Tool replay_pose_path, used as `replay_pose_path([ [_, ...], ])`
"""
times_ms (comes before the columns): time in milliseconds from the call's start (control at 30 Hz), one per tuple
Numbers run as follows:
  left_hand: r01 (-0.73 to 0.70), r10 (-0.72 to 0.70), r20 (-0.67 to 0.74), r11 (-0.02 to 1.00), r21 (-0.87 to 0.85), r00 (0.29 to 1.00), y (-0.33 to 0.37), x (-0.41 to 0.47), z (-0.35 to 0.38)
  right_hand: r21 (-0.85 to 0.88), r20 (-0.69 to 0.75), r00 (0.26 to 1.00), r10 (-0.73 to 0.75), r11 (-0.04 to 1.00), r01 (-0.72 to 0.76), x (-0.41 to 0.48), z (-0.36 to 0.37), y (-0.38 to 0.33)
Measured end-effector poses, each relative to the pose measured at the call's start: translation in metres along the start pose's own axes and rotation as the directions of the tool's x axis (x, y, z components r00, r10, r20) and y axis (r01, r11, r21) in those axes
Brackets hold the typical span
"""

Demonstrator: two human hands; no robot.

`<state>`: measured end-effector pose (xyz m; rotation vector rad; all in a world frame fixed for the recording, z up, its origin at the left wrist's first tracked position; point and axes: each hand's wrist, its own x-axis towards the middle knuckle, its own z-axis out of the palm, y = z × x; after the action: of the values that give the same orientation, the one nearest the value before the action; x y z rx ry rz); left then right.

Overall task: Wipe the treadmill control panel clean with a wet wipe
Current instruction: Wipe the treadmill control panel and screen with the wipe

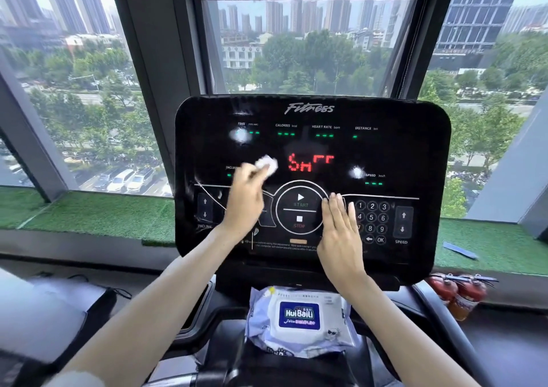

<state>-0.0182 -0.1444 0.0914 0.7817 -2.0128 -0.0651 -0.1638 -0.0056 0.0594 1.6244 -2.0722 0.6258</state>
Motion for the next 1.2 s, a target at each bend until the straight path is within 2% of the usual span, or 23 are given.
replay_pose_path([
  [67,-0.236,0.236,0.19,0.971,-0.026,0.953,0.001,-0.01,0.0,0.003,0.011,1.0,0.026,1.0,-0.026,-0.001,0.002,-0.003],
  [100,-0.238,0.241,0.185,0.97,-0.04,0.953,-0.004,-0.006,-0.006,-0.002,0.019,0.999,0.03,1.0,-0.03,-0.002,0.002,-0.004],
  [167,-0.024,0.024,-0.001,0.998,-0.064,1.0,-0.016,0.005,-0.017,-0.024,0.032,0.999,0.028,0.999,-0.027,-0.004,0.004,-0.006],
  [233,0.27,-0.29,-0.18,0.954,-0.127,0.94,-0.02,0.01,-0.023,-0.032,0.025,0.998,0.051,0.998,-0.05,-0.006,0.007,-0.008],
  [267,0.31,-0.329,-0.18,0.943,-0.126,0.927,-0.016,0.009,-0.019,-0.025,0.016,0.997,0.074,0.997,-0.073,-0.007,0.009,-0.009],
  [300,0.248,-0.257,-0.121,0.965,-0.087,0.959,-0.009,0.004,-0.013,-0.012,0.008,0.995,0.098,0.995,-0.098,-0.008,0.01,-0.012],
  [333,0.104,-0.105,-0.023,0.994,-0.039,0.994,-0.002,-0.003,-0.006,-0.004,-0.002,0.994,0.106,0.994,-0.106,-0.01,0.011,-0.016],
  [400,-0.17,0.178,0.2,0.984,-0.057,0.963,0.001,-0.015,-0.002,-0.037,-0.001,1.0,0.026,0.999,-0.026,-0.016,0.014,-0.027],
  [433,-0.215,0.226,0.245,0.974,-0.072,0.943,-0.004,-0.011,-0.007,-0.062,0.012,0.999,-0.046,0.997,0.047,-0.021,0.016,-0.034],
  [467,-0.202,0.212,0.21,0.977,-0.067,0.954,-0.01,-0.003,-0.012,-0.08,0.028,0.993,-0.113,0.99,0.115,-0.025,0.019,-0.04],
  [533,0.025,-0.026,-0.008,0.998,-0.065,1.0,-0.025,0.016,-0.024,-0.09,0.048,0.982,-0.184,0.978,0.188,-0.031,0.027,-0.051],
  [600,0.271,-0.288,-0.196,0.956,-0.111,0.937,-0.028,0.025,-0.028,-0.087,0.073,0.974,-0.214,0.972,0.22,-0.034,0.034,-0.058],
  [633,0.268,-0.284,-0.19,0.958,-0.106,0.94,-0.023,0.025,-0.025,-0.081,0.079,0.973,-0.217,0.971,0.223,-0.034,0.036,-0.059],
  [700,0.004,-0.004,-0.001,1.0,-0.011,1.0,-0.011,0.013,-0.013,-0.066,0.083,0.974,-0.21,0.974,0.216,-0.033,0.04,-0.061],
  [767,-0.246,0.24,0.203,0.969,0.002,0.949,-0.012,0.004,-0.012,-0.052,0.098,0.975,-0.199,0.977,0.204,-0.032,0.041,-0.061],
  [800,-0.266,0.26,0.217,0.964,0.0,0.941,-0.018,0.008,-0.017,-0.042,0.108,0.975,-0.193,0.979,0.198,-0.033,0.04,-0.06],
  [833,-0.225,0.222,0.161,0.974,-0.003,0.962,-0.024,0.015,-0.023,-0.029,0.114,0.975,-0.19,0.981,0.194,-0.035,0.04,-0.061],
  [900,0.011,-0.012,-0.066,1.0,-0.023,0.998,-0.034,0.026,-0.035,-0.006,0.133,0.97,-0.205,0.978,0.207,-0.041,0.042,-0.063],
  [967,0.225,-0.23,-0.221,0.973,-0.047,0.948,-0.036,0.025,-0.036,0.018,0.192,0.953,-0.235,0.972,0.236,-0.05,0.043,-0.069],
  [1000,0.229,-0.231,-0.214,0.973,-0.035,0.949,-0.032,0.019,-0.031,0.027,0.216,0.945,-0.248,0.968,0.248,-0.053,0.043,-0.072],
  [1067,0.013,-0.012,-0.048,0.999,0.03,0.999,-0.023,-0.003,-0.018,0.034,0.245,0.934,-0.26,0.965,0.26,-0.056,0.044,-0.078],
  [1133,-0.231,0.221,0.175,0.972,0.037,0.959,-0.025,-0.023,-0.018,0.037,0.267,0.928,-0.261,0.965,0.26,-0.055,0.046,-0.081],
  [1200,-0.217,0.206,0.204,0.976,0.031,0.957,-0.043,-0.019,-0.031,0.038,0.271,0.928,-0.257,0.966,0.257,-0.054,0.048,-0.084],
])
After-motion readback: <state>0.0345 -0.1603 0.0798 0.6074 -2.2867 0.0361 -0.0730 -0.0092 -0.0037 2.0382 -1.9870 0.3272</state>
